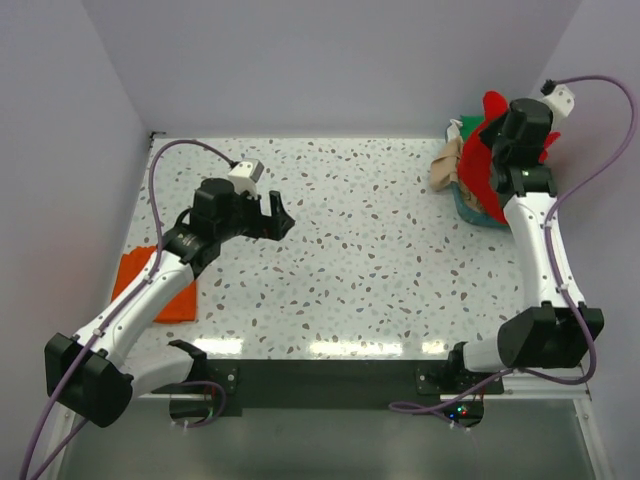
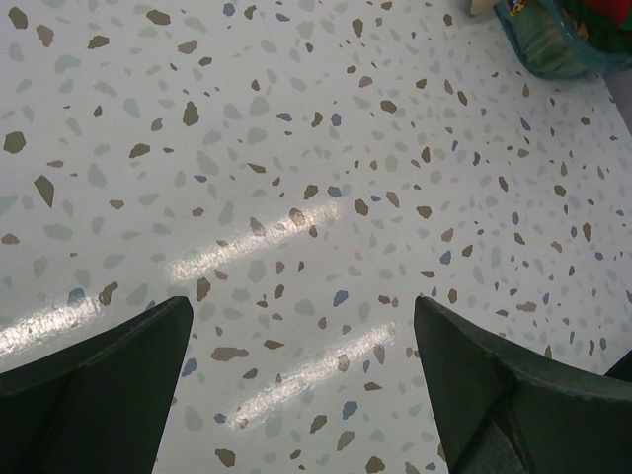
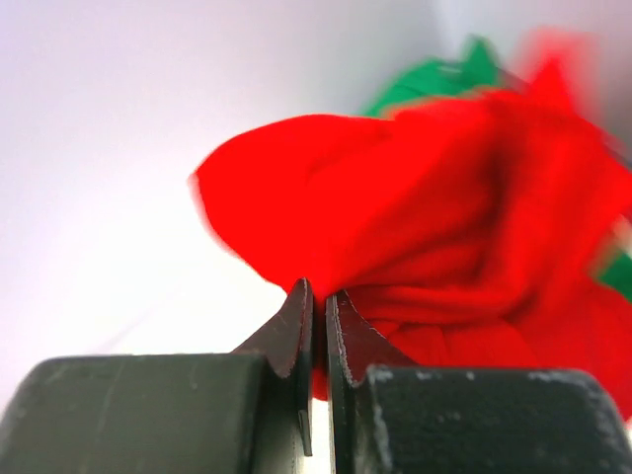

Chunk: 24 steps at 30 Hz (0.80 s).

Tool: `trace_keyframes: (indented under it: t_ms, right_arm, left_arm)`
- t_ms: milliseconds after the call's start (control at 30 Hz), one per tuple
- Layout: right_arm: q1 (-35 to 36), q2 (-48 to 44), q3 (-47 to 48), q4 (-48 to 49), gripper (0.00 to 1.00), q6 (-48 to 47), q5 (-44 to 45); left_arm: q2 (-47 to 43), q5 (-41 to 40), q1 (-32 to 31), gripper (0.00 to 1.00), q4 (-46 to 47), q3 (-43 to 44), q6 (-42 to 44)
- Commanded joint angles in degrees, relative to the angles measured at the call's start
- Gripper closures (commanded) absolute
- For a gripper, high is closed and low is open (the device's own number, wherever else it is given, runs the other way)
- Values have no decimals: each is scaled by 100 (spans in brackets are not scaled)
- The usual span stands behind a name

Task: Fold and stack the t-shirts
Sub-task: Grab the tshirt from the pile, then move the tshirt to the center of the board

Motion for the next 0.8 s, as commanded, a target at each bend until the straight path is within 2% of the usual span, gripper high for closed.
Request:
trace_keyframes:
  t_ms: [0, 133, 300, 400, 500, 533, 567, 667, 767]
  right_arm:
    - [699, -327, 631, 292, 100, -242, -336]
    - [1859, -275, 1394, 257, 100, -480, -379]
    - [2599, -2, 2046, 212, 100, -358, -827]
    - [2662, 60, 2021, 116, 100, -261, -950]
    - [2662, -10, 1434, 89, 91, -191, -951]
    - [2662, -71, 936, 98, 86, -138, -951]
    - [2644, -185, 670, 150, 78, -94, -916]
    - [2504, -335, -411, 308, 61, 142, -853]
    - [2293, -388, -1195, 441, 55, 310, -1161]
  left_arm:
    - [-110, 65, 76, 1, 192, -7, 85]
    - [-118, 83, 146, 1, 192, -7, 68]
    - [-127, 4, 190, 1, 200, -25, 32]
    - [-127, -40, 199, 1, 201, -43, -20]
    - [-145, -49, 199, 1, 253, -121, -152]
    - [-153, -49, 199, 1, 279, -174, -283]
    - [-162, -110, 199, 1, 349, -279, -362]
    - [-119, -76, 199, 1, 499, -542, -714]
    - [-66, -127, 199, 2, 648, -884, -1039]
